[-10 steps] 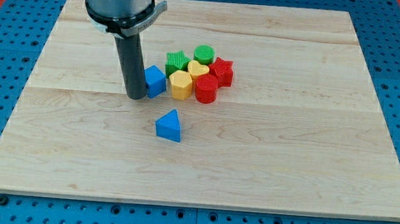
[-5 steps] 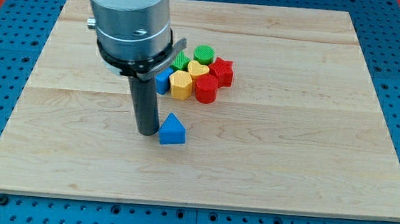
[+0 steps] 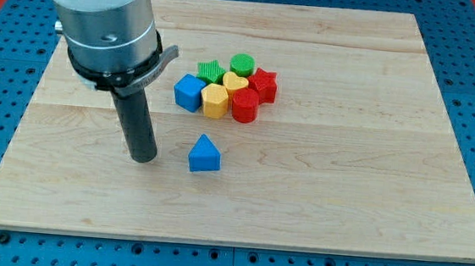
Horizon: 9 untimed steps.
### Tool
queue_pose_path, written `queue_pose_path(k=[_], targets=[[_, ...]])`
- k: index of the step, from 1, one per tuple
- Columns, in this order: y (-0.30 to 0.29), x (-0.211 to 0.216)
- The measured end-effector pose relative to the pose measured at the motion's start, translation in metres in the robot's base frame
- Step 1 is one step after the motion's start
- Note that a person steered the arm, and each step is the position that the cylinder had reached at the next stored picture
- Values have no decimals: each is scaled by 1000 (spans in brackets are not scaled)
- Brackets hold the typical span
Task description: Push the blue triangle towards the group of blocks
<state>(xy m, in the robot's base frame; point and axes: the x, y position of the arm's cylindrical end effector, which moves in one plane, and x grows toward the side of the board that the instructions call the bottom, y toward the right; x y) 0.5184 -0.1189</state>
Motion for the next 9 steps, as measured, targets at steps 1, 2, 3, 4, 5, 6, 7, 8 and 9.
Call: queue_pose_path(k=[1, 2, 3, 4, 5, 6, 7, 8, 9], targets=[[-3, 11], [26, 36], [49, 25], [54, 7], [73, 9], [76, 9], [72, 4], [81, -4], [81, -21]])
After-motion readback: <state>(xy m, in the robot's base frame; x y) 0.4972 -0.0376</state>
